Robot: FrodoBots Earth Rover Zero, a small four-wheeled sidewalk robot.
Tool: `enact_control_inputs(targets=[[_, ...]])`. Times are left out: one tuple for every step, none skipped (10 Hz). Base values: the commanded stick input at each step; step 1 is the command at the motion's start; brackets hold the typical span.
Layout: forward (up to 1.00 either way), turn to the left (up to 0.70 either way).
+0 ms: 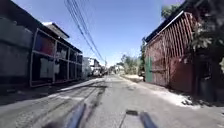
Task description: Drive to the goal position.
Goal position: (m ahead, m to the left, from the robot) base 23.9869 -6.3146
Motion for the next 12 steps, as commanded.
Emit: enact_control_inputs(targets=[[0.85, 0.0], [0.85, 0.0], [0.85, 0.0], [0.85, 0.0], [0.85, 0.0], [0.85, 0.0], [0.85, -0.34], [0.85, -0.34], [0.85, -0.33], [0.85, -0.24], [0.85, 0.0], [0.85, 0.0]])
